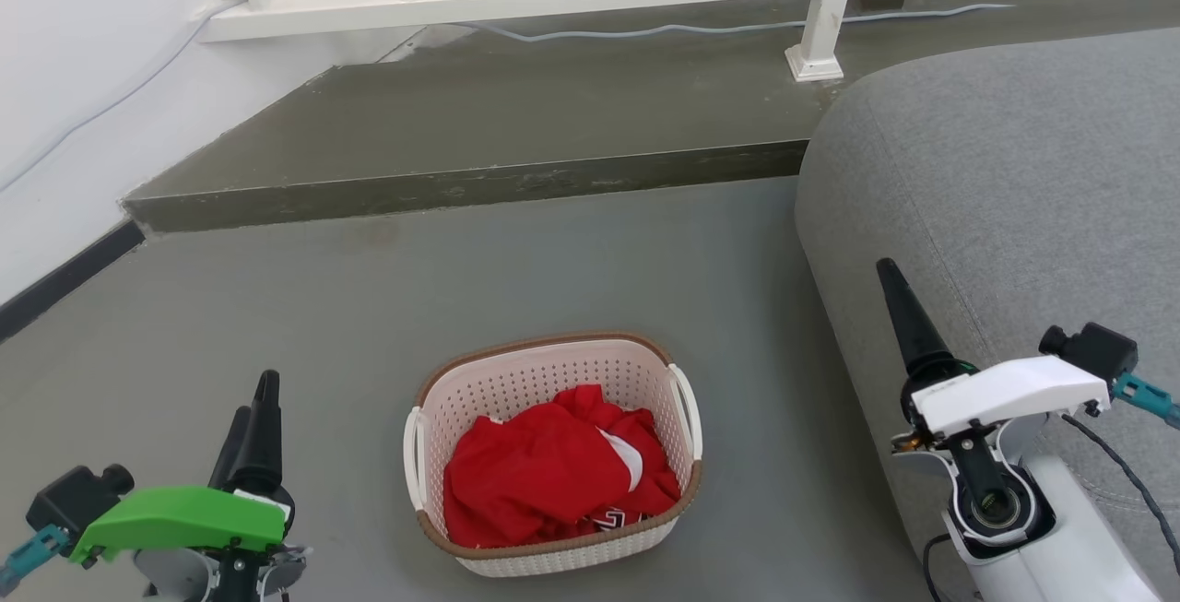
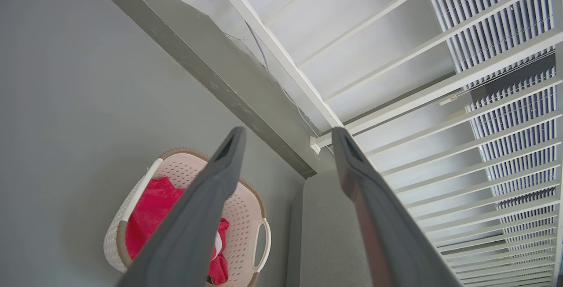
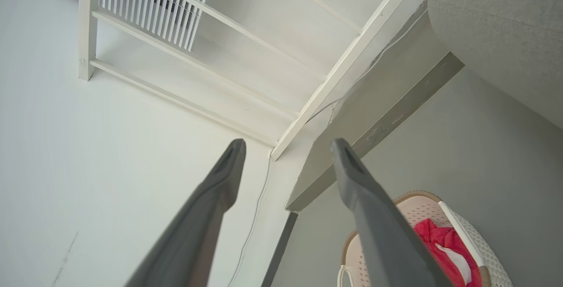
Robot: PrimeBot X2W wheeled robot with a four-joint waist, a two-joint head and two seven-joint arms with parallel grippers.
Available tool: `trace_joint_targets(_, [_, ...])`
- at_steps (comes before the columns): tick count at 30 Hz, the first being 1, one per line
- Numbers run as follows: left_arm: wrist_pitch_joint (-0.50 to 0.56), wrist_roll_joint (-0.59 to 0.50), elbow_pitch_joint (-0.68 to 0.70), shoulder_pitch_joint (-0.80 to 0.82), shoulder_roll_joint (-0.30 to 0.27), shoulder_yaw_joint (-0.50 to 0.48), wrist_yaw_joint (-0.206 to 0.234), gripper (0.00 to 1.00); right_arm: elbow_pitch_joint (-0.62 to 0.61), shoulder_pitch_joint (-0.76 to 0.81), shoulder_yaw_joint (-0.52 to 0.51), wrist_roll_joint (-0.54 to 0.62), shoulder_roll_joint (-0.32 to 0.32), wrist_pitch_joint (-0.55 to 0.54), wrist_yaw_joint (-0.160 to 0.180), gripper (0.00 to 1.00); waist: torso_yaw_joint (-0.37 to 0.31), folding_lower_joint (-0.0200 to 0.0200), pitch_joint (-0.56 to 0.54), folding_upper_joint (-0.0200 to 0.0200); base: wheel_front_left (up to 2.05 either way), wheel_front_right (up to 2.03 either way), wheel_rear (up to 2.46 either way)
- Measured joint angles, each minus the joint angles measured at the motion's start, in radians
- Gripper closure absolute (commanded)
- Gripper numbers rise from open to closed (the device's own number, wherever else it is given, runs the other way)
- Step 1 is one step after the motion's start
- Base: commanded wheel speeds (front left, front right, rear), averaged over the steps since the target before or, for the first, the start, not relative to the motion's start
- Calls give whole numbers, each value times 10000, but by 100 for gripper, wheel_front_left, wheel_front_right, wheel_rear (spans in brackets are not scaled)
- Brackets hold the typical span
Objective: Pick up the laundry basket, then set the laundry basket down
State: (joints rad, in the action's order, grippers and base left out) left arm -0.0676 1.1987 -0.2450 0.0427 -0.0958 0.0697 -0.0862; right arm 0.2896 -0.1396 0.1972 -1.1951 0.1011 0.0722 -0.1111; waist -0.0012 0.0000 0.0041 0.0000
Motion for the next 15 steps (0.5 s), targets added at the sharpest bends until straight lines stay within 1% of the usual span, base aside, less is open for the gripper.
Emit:
trace_joint_targets(1, [-50,-207,4,2,-12,35,4,0,2,-41,77,184,29,33,67,0,-1,0,2,0,0,0,0])
trace_joint_targets(3, [-111,-587,48,22,-46,63,111,0,35,-113,232,543,100,84,90,0,-2,0,9,0,0,0,0])
trace_joint_targets(7, [-247,-1266,182,165,-136,125,267,0,96,-265,556,1241,213,236,322,0,-2,0,29,0,0,0,0])
trace_joint_targets(11, [-393,-1944,278,236,-144,249,439,0,144,-420,938,2013,307,370,443,0,3,0,49,0,0,0,0])
trace_joint_targets(15, [-575,-2849,324,241,-201,393,606,0,148,-551,1252,2729,316,564,562,0,11,0,74,0,0,0,0])
